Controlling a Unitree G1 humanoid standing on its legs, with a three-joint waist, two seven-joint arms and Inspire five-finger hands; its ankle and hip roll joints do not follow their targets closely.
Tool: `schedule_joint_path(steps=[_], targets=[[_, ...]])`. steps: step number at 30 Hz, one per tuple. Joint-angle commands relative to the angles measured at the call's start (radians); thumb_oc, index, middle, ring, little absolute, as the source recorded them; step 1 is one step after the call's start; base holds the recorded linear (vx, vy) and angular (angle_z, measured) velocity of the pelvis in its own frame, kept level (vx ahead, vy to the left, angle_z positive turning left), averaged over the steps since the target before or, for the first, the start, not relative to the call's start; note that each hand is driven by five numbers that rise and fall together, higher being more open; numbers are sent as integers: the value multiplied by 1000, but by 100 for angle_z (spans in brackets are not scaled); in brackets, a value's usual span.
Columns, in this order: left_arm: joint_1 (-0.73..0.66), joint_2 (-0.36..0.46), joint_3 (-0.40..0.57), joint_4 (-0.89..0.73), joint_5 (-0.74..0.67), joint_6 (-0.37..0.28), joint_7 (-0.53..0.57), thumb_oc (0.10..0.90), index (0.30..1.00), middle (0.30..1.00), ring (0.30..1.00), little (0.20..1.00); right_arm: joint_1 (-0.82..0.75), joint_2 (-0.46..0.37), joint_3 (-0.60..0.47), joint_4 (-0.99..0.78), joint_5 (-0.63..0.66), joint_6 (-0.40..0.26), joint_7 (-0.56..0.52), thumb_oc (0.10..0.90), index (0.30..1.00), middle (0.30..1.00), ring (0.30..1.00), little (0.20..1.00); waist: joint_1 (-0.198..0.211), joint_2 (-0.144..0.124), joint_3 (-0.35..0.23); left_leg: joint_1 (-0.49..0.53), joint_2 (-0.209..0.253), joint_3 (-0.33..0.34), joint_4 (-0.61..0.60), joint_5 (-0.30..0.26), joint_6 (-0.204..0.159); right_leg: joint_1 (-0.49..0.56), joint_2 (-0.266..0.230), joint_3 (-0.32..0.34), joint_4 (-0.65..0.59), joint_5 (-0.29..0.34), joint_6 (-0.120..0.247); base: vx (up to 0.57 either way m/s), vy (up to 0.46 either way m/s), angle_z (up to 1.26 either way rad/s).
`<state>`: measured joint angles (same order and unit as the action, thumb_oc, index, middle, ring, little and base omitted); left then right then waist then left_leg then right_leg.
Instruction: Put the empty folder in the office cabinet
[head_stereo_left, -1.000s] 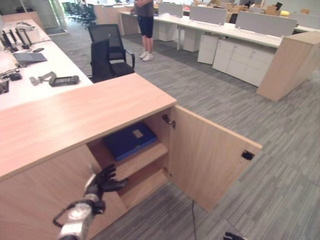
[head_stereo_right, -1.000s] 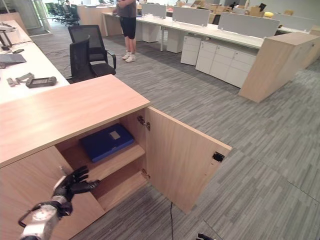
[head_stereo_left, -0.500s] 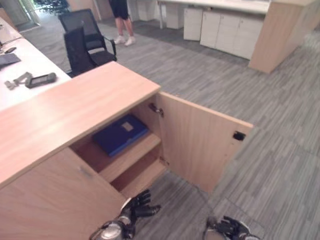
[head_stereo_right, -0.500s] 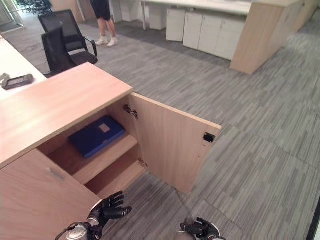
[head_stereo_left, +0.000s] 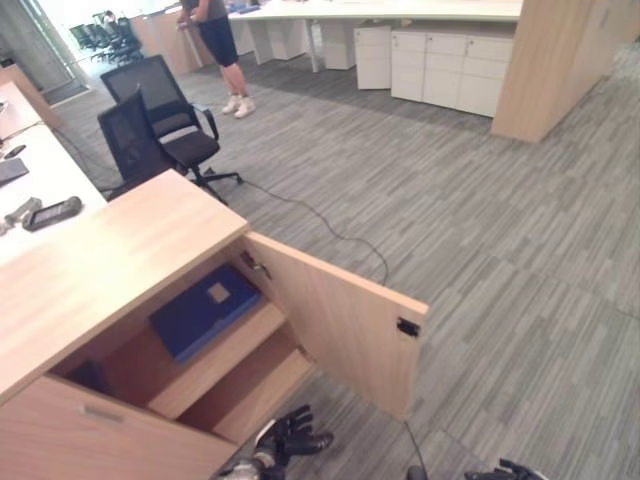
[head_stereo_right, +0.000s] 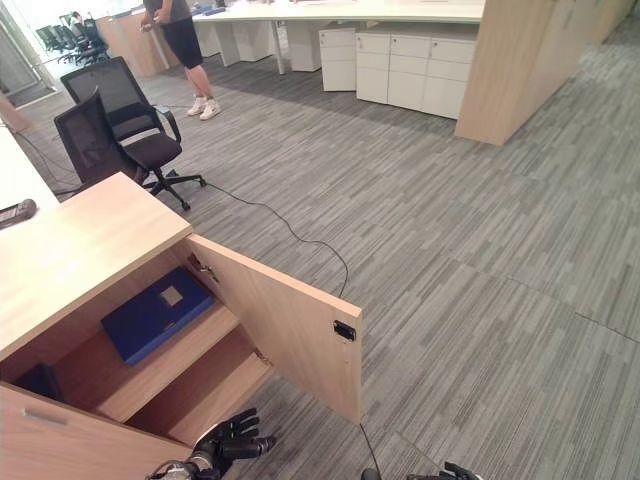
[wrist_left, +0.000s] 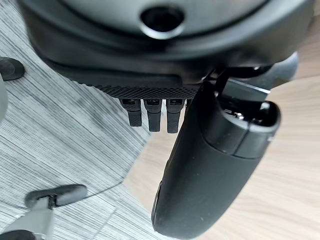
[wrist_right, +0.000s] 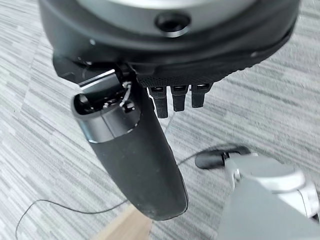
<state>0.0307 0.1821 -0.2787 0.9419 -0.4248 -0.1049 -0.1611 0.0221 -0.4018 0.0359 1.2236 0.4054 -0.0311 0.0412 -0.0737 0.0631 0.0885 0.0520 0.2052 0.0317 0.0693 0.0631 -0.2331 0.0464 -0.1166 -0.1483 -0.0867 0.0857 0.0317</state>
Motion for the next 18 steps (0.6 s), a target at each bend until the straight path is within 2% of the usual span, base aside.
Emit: schedule_joint_path(steps=[1,3,5,7,13,18], targets=[[-45,76,14,-3,29,-50,9,800,900,900,900,900,-76,-23,-11,2,43,-44,-5,800,900,900,900,900,3,-20,10,2,-43,44,-17,-78,80,26,-30,3,40,-114,100,107,22,3],[-24,85,11,21,66,-49,5,800,900,900,900,900,-105,-50,-18,9,39,-47,-11,800,900,900,900,900,11,-17,-19,47,-48,52,-82,-82,83,46,-33,-1,30,-108,107,115,21,7],[-18,90,11,30,79,-48,4,800,900,900,900,900,-118,-60,-21,7,40,-47,-11,800,900,900,900,900,14,-18,-22,74,-49,61,-108,-80,84,55,-33,0,28,-105,109,58,20,16],[-4,112,13,48,104,-46,-1,800,900,900,900,900,-173,-98,-41,0,67,-50,-14,800,900,900,900,900,23,-26,-40,117,-53,70,-144,-87,89,67,-34,2,28,-101,117,71,43,-4],[15,139,20,49,99,-44,-1,800,900,900,900,900,-311,-179,-60,3,121,-59,-33,800,900,900,900,900,53,-44,-52,145,-60,71,-157,-105,100,83,-40,-8,21,-89,131,22,48,-3],[20,149,22,62,101,-44,-3,800,900,900,900,900,-386,-194,-32,14,135,-59,-32,800,900,900,900,900,75,-58,-60,145,-65,71,-157,-112,107,88,-45,-12,18,-86,139,10,40,1]])
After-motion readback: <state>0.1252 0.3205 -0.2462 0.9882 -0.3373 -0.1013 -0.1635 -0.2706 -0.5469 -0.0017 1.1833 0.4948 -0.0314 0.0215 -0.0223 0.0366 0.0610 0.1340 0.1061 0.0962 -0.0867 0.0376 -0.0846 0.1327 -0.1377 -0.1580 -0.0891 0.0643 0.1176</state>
